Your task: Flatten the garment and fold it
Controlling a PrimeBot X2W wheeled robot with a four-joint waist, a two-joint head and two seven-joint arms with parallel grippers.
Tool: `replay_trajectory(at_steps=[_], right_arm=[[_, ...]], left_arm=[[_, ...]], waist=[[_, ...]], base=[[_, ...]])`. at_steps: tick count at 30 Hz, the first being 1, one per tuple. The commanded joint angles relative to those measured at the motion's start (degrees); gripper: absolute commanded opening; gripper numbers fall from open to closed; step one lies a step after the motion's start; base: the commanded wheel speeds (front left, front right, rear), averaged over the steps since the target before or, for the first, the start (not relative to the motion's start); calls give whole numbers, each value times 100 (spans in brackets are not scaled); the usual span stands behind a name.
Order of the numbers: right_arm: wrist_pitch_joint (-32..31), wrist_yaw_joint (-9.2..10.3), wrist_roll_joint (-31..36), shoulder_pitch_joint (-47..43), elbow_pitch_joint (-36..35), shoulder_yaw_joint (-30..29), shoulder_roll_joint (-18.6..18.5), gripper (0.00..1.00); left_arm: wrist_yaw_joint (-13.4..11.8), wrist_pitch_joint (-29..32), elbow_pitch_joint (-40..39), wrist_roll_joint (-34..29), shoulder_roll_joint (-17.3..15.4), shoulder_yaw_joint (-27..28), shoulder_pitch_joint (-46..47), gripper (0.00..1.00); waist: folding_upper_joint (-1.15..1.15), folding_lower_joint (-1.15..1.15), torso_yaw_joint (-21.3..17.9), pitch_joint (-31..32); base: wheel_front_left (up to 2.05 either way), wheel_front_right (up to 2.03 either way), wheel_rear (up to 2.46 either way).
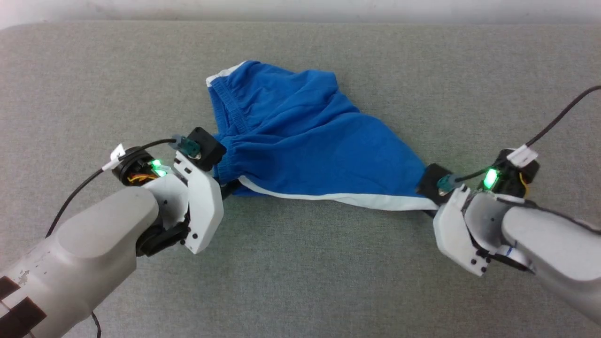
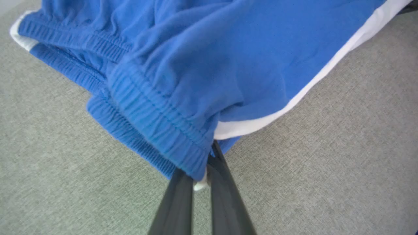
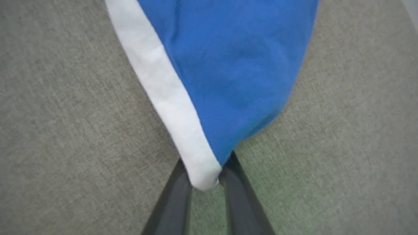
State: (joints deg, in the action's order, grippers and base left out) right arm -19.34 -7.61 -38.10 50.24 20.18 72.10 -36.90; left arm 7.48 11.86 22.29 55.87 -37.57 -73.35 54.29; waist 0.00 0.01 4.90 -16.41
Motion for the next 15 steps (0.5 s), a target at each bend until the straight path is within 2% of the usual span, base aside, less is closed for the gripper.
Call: replay_trajectory(at_steps=[1, 6, 9, 15], right_arm=[[81, 12, 94, -225, 53, 123, 80, 0], [1088, 12, 222, -181, 11, 105, -48, 0], [1755, 12, 211, -162, -8, -98, -75, 0], [2299, 12, 396, 58, -233, -575, -179, 0]], left_arm=[[1, -84, 49, -15, 21, 2, -2, 0], [1, -572, 75, 154, -52, 45, -188, 0], [1, -915, 5, 292, -145, 182, -246, 0], [-112, -1473, -258, 67, -273, 493, 131, 0]], waist=[[0, -1, -31, 79], [0, -1, -176, 438], [0, -1, -272, 694], [0, -1, -376, 1079]], base=[[0, 0, 0], [0, 0, 0], [0, 0, 0], [0, 0, 0]])
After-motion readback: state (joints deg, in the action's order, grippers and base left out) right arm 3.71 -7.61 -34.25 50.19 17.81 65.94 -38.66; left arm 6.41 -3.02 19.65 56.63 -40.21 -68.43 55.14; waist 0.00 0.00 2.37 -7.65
